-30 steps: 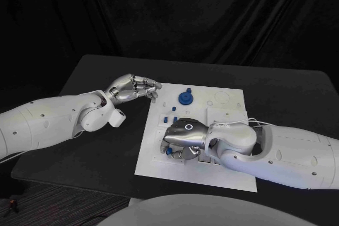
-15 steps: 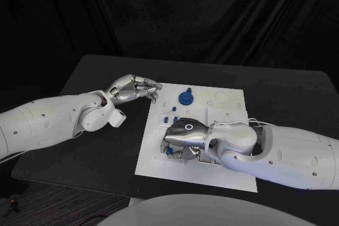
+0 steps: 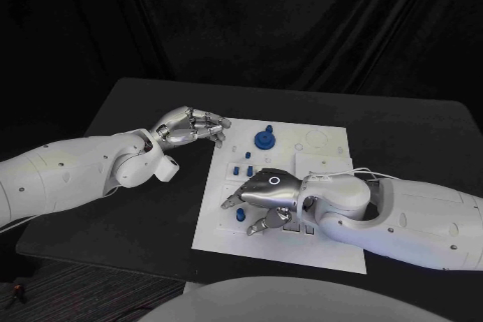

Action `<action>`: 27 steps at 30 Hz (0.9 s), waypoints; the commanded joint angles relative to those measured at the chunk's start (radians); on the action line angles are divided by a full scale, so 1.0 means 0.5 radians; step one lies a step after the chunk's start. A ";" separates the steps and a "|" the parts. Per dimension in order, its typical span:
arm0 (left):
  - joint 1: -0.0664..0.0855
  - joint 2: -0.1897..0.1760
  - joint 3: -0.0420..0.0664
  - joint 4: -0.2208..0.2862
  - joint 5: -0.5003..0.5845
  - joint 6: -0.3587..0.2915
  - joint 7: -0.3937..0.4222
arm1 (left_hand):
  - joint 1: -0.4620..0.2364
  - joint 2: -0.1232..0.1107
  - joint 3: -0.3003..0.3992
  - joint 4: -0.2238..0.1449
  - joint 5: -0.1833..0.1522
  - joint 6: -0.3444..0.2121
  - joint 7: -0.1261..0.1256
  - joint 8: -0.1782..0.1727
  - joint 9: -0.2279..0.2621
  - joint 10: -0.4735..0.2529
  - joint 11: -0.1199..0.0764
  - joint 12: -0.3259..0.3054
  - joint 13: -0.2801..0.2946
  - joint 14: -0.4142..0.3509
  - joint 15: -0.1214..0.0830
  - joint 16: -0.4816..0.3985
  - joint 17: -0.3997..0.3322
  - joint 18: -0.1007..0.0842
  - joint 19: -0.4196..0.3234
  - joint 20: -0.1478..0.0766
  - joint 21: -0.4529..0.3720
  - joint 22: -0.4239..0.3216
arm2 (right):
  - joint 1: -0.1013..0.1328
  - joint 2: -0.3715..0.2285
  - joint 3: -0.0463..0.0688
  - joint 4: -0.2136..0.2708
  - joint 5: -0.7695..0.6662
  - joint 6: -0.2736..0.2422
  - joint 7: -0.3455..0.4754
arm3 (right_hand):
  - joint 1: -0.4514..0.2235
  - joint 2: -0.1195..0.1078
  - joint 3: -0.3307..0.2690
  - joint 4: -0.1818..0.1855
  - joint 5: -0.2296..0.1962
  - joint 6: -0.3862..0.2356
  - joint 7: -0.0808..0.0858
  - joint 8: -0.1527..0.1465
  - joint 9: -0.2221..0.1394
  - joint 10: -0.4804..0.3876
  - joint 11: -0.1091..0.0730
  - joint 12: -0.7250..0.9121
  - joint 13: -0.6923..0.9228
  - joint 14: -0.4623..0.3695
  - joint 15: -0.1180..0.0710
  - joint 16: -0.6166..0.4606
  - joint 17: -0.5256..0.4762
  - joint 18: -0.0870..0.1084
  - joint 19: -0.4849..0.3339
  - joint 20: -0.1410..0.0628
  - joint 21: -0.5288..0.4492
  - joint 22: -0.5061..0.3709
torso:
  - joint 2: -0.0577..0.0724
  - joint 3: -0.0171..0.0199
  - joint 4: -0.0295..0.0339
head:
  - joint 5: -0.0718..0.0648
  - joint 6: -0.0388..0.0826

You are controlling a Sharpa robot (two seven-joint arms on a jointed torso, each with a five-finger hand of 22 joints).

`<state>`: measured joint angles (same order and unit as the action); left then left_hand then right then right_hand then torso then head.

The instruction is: Assemble the parts on the task board

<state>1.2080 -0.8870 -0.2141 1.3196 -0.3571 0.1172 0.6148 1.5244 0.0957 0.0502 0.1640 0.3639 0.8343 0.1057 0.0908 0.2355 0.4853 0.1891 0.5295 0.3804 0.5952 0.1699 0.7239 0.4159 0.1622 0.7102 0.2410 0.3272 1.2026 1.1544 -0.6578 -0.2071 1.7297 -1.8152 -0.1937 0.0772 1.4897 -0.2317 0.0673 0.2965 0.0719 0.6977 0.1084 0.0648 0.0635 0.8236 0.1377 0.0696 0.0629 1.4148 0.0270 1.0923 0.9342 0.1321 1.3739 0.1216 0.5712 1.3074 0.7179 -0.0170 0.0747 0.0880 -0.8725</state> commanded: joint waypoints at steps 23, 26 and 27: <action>-0.005 -0.036 0.002 0.026 0.017 -0.012 0.014 | -0.006 0.017 0.007 -0.008 0.013 -0.007 0.010 0.013 -0.002 -0.010 0.004 0.014 -0.004 -0.010 0.001 -0.008 -0.004 -0.030 -0.020 0.003 -0.015 0.004 | 0.523 -0.828 -0.001 0.326 0.836 -0.338 -0.096 | -0.007 0.267 0.129 -0.220 0.299 0.572 0.014 0.166 0.098 0.627 -0.221 2.017 1.570 -0.003 -0.138 0.025 0.015 0.019 -0.011 -0.103 0.003 0.143 | -0.002 -0.0012 -0.001 | -0.166 0.000; -0.005 -0.037 0.002 0.027 0.017 -0.011 0.014 | -0.006 0.017 0.007 -0.008 0.013 -0.007 0.010 0.013 -0.002 -0.010 0.004 0.014 -0.004 -0.010 0.001 -0.008 -0.004 -0.030 -0.020 0.003 -0.015 0.004 | 0.530 -0.854 -0.001 0.295 0.786 -0.126 -0.297 | -0.227 0.286 0.050 -0.118 0.180 0.651 -0.015 0.210 0.151 1.224 -0.228 2.812 2.666 0.182 -0.143 0.541 0.678 -0.013 0.071 -0.120 0.288 0.199 | -0.007 -0.0087 -0.006 | -0.181 0.000; -0.005 -0.037 0.002 0.027 0.017 -0.009 0.014 | -0.006 0.017 0.007 -0.008 0.013 -0.007 0.010 0.013 -0.002 -0.010 0.004 0.014 -0.004 -0.010 0.001 -0.008 -0.004 -0.030 -0.020 0.003 -0.015 0.004 | 0.530 -0.857 -0.001 0.285 0.771 -0.063 -0.356 | -0.227 0.286 0.050 -0.118 0.180 0.651 -0.015 0.210 0.151 1.224 -0.228 2.812 2.666 0.182 -0.143 0.541 0.678 -0.013 0.071 -0.120 0.288 0.199 | -0.008 -0.0104 -0.007 | -0.189 0.000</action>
<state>1.2066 -0.9062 -0.2141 1.3302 -0.3570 0.1142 0.6118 1.5244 0.0957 0.0502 0.1640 0.3640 0.8343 0.1057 0.0907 0.2355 0.4854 0.1890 0.5295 0.3793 0.5952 0.1699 0.7239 0.4148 0.1622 0.7066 0.2446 0.3232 1.2034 1.4180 -1.0840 -0.2072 1.8774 -1.4451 -0.3659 0.0527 1.3903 -0.0896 0.0950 0.2280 0.1691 1.0176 0.1017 0.1671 0.1359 1.3940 0.0254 1.4287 1.2612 1.4601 -0.0445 1.3261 1.2242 0.1322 1.4021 0.0621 0.6939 1.3080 0.7165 -0.0178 0.0734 0.0013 -0.8725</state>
